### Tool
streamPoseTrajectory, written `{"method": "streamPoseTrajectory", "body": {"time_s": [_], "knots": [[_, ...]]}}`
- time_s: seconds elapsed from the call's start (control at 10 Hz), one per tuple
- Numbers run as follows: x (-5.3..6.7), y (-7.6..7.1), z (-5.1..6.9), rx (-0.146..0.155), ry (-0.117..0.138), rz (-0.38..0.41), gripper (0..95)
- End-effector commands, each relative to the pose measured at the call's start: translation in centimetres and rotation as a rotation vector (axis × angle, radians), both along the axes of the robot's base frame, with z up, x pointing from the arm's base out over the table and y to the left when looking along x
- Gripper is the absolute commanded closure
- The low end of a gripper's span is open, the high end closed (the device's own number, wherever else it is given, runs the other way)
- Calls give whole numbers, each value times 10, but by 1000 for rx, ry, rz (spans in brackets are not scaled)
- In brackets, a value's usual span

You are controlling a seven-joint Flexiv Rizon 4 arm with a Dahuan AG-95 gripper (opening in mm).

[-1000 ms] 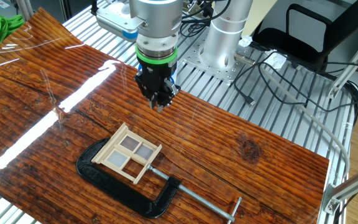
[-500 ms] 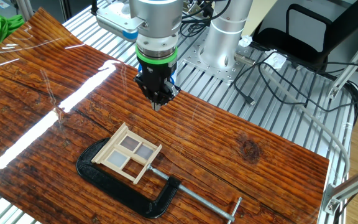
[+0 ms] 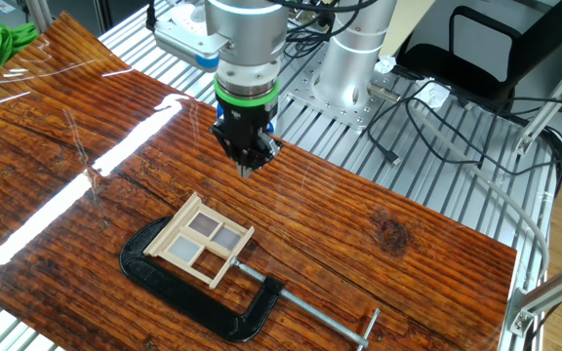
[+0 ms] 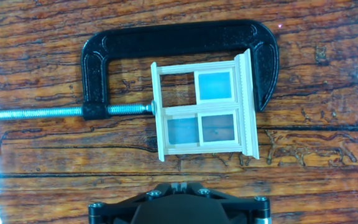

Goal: Open a sliding window

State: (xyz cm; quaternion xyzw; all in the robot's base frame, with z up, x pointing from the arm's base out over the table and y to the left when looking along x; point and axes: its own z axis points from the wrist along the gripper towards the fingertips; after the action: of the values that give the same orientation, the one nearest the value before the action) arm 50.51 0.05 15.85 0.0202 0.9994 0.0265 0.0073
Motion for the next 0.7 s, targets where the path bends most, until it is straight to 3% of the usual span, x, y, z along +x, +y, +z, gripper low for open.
{"method": "streamPoseTrajectory", "body": {"time_s": [0.1,0.7], "knots": [[2,-3,-4,2,-2,9,950],[14,-10,-27,4,-11,29,950]]}}
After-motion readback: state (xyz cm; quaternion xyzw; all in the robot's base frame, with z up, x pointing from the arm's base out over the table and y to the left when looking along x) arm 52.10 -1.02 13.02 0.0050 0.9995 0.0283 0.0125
